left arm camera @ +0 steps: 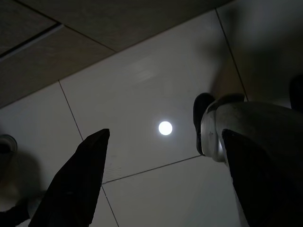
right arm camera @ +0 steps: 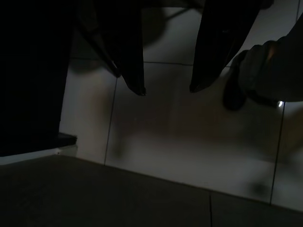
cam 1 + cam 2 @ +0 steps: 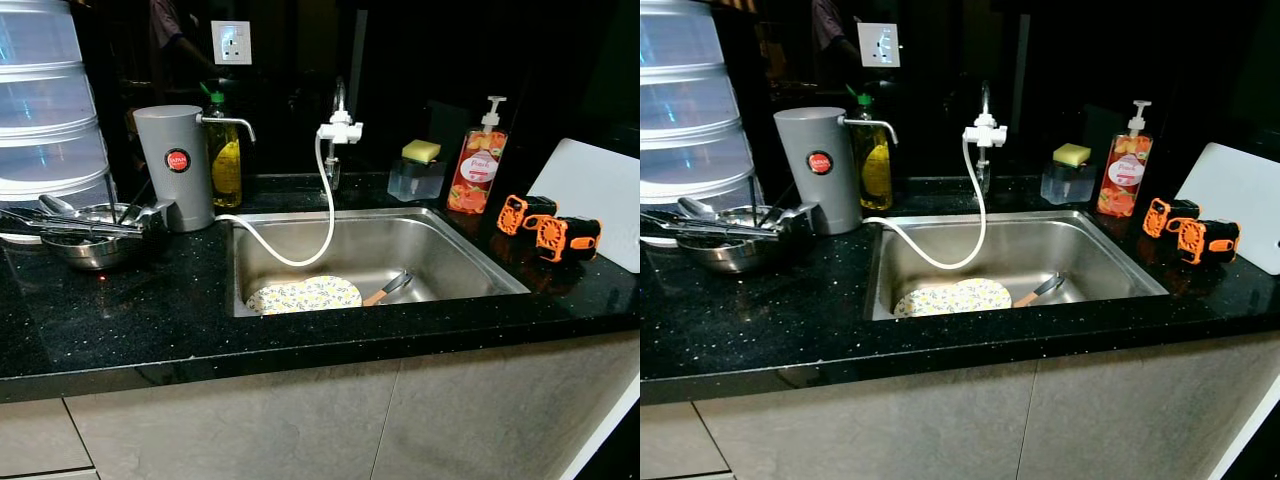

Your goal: Kitchen organization

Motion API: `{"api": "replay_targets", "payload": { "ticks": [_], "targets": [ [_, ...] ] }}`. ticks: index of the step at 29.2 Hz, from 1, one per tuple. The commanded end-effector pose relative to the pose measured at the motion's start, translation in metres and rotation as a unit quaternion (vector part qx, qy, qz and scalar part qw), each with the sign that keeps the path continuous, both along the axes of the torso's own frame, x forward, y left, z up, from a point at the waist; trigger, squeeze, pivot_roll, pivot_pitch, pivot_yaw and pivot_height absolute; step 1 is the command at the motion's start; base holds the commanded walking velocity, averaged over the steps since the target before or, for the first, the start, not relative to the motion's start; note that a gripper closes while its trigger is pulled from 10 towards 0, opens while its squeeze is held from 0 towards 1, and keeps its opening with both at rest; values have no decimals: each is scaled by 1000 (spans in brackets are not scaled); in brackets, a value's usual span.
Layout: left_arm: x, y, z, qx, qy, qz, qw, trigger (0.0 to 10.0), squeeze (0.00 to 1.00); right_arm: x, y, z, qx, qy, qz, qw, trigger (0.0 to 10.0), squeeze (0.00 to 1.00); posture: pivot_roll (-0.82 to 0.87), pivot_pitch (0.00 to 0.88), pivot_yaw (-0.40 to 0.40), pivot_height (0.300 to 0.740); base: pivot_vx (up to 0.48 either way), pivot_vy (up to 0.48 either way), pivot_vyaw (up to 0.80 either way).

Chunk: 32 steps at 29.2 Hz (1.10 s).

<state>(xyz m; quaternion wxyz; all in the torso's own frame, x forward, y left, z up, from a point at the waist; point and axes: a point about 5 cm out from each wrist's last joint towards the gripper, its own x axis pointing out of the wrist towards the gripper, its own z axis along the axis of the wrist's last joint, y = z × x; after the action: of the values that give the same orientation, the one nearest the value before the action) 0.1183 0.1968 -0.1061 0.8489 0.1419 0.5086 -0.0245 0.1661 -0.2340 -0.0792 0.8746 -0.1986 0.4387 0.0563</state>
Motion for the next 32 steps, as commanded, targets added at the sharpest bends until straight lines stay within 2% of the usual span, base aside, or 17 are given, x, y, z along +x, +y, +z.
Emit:
{"api": "replay_targets", "payload": {
  "ticks": [1, 5, 32],
  "targets": [
    [-4, 11, 0, 10, 15, 0, 1000, 10000, 0, 0, 0, -1, 0, 4, -3, 1000, 10000, 0, -10, 0, -64, 740, 0, 0, 0],
    [-3, 19, 2, 14, 18, 2, 1000, 10000, 0, -3, 5, -3, 3, 7, 2, 1000, 10000, 0, -6, 0, -65, 740, 0, 0, 0],
    [-3, 17, 1, 13, 17, 6, 1000, 10000, 0, -4, 5, -4, 3, 12, 1, 1000, 10000, 0, -3, 0, -60, 740, 0, 0, 0]
  ]
}}
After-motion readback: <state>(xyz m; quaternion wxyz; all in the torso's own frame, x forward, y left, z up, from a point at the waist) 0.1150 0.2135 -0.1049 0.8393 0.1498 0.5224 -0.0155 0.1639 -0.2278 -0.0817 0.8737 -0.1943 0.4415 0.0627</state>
